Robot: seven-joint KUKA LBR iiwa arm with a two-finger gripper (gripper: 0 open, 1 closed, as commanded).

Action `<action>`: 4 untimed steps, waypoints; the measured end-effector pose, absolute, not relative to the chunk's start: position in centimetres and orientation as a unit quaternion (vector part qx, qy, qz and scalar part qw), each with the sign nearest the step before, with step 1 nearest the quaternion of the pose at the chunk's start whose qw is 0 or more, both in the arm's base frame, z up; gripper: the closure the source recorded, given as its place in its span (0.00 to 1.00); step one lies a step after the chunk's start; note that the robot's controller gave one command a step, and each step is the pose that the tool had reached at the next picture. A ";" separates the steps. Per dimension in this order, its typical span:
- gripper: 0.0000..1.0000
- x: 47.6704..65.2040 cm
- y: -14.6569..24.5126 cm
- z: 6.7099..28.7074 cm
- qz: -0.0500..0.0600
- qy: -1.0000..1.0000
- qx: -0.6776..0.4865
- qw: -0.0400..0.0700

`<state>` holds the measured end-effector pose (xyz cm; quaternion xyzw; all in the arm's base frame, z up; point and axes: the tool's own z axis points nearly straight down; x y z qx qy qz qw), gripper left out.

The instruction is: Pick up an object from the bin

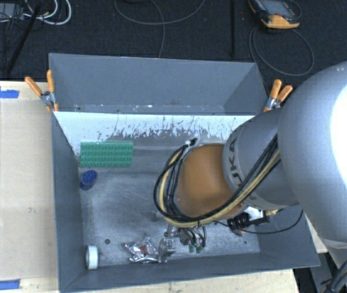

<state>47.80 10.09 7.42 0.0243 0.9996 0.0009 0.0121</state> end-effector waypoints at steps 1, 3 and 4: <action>0.00 48.1 15.5 7.2 0.001 0.998 0.067 0.005; 0.00 48.0 23.2 7.5 0.001 0.993 0.120 0.001; 1.00 47.9 23.1 7.4 -0.001 0.993 0.119 0.000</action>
Offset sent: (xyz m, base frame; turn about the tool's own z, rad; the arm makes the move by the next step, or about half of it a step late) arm 0.0002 0.0528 -0.0042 0.0859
